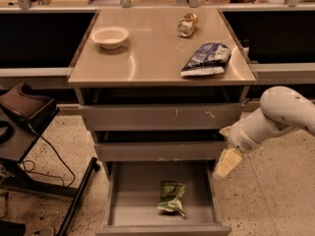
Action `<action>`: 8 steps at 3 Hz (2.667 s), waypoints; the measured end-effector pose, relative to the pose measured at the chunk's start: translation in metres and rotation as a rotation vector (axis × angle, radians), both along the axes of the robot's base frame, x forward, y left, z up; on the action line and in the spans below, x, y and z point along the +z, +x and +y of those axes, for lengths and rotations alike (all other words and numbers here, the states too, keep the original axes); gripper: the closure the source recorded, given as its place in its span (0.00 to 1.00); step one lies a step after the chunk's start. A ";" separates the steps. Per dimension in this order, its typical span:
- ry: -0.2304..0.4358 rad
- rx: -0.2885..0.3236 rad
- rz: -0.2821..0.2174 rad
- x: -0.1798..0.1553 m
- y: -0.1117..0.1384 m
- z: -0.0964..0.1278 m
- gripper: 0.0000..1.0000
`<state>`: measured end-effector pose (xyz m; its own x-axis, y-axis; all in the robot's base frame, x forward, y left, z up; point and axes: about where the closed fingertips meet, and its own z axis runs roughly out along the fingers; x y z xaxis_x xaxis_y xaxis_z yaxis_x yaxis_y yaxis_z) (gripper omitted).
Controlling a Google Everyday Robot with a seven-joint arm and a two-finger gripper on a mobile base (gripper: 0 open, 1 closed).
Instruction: Pick green jalapeno chip bag from bottom drawer and place on counter
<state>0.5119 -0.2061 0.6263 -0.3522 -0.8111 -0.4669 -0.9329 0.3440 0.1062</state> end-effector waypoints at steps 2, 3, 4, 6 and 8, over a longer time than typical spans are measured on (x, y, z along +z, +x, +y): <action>0.017 0.008 0.006 -0.011 0.000 0.006 0.00; 0.107 0.003 0.054 -0.077 -0.003 0.046 0.00; 0.182 -0.079 0.114 -0.173 -0.007 0.086 0.00; 0.148 -0.298 0.066 -0.278 0.022 0.102 0.00; 0.056 -0.449 -0.064 -0.294 0.063 0.074 0.00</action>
Offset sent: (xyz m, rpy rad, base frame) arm 0.0013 0.0097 -0.0200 0.0345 0.0043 0.0120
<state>0.5754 -0.1319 0.3320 -0.6322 -0.5573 -0.5383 -0.6978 0.7114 0.0830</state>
